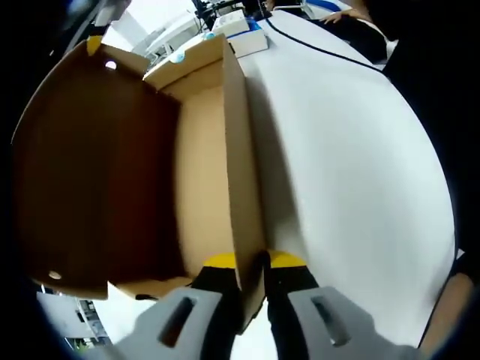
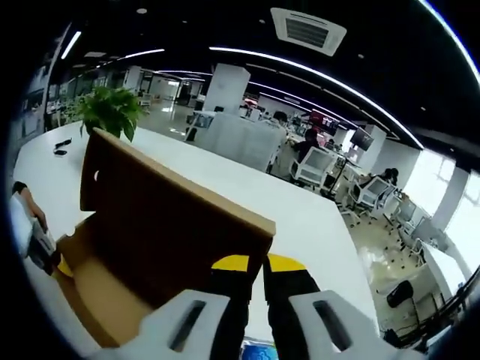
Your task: Operate the shoe box by opening the lid, removing the specified soft item, and placing it in the target area until the item is outside and the box remains undamaged.
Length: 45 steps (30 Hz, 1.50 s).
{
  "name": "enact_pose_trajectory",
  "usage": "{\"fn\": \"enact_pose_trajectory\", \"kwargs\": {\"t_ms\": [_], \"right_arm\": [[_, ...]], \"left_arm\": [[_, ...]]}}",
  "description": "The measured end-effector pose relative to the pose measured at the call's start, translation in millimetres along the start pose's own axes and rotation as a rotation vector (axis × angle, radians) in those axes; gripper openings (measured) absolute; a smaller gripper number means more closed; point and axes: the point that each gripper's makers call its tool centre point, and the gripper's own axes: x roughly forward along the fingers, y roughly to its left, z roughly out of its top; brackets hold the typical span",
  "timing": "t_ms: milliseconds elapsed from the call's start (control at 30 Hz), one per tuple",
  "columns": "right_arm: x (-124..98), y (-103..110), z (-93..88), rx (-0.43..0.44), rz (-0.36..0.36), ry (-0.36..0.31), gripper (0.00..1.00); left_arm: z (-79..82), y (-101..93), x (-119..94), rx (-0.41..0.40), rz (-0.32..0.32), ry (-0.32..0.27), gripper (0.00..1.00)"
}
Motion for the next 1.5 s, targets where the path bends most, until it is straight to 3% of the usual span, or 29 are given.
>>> {"fn": "enact_pose_trajectory", "kwargs": {"t_ms": [600,1500], "right_arm": [[-36.1,12.2,-14.3,0.03,-0.007,-0.099,0.03],[-59.6,28.5,-37.0,0.077,-0.015,-0.145,0.02]], "left_arm": [[0.3,0.2,0.4,-0.001,0.001,0.002,0.09],[0.1,0.5,0.1,-0.006,0.003,0.005,0.09]]}}
